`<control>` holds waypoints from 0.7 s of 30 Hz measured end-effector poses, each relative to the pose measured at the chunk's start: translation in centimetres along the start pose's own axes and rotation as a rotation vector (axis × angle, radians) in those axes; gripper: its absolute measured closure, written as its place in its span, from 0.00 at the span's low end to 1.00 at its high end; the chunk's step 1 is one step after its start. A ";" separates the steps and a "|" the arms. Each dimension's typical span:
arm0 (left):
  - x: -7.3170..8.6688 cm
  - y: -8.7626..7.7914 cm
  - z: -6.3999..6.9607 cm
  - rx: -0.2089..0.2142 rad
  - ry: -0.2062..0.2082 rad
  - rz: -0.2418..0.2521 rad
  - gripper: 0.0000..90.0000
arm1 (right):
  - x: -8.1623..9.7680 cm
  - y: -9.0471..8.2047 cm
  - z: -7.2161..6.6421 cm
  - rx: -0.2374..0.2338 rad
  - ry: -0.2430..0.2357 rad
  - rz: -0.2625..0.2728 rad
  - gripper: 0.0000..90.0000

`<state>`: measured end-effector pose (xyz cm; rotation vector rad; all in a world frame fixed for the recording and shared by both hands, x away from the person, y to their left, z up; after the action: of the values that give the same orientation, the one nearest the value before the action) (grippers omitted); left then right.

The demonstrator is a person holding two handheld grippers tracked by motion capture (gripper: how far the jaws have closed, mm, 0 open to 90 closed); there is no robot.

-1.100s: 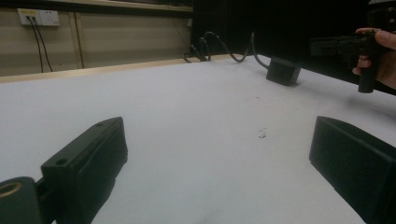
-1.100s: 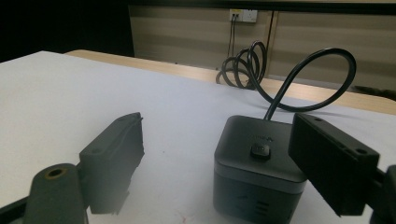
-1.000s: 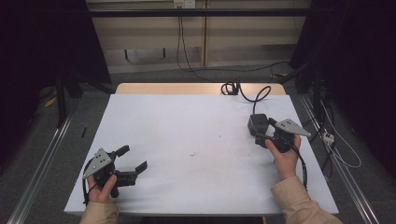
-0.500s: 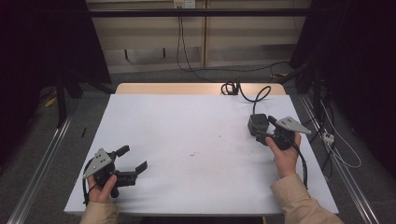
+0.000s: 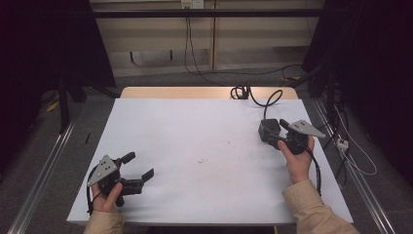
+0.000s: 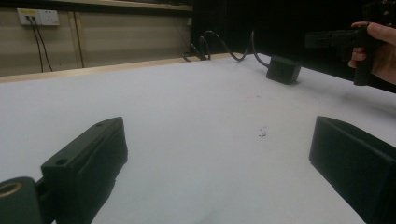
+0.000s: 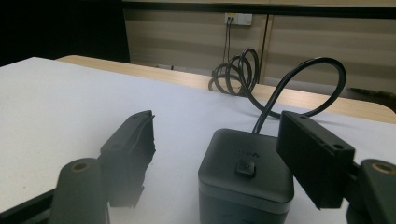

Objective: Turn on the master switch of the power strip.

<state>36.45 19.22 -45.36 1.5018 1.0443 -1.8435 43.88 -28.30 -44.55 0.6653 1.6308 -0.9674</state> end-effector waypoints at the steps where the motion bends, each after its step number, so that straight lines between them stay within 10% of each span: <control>1: 0.0 0.0 0.0 0.000 0.001 0.000 0.04 | 0.0 0.0 0.0 0.000 0.000 -0.001 0.31; 21: 0.1 0.1 0.0 0.001 0.007 -0.007 0.04 | -0.3 0.2 0.5 0.011 0.004 -0.014 0.45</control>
<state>36.47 19.20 -45.48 1.5077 1.0530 -1.8453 44.38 -28.57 -44.41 0.6646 1.6366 -0.9863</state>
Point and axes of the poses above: each handheld gripper's, and its own axes: y roughly forward along the jaws, x roughly out of its underside, z roughly to its right, the point moved 6 cm from there along y, roughly forward along the jaws, and after that the axes turned 13 degrees about -x, right-handed, at the moved point
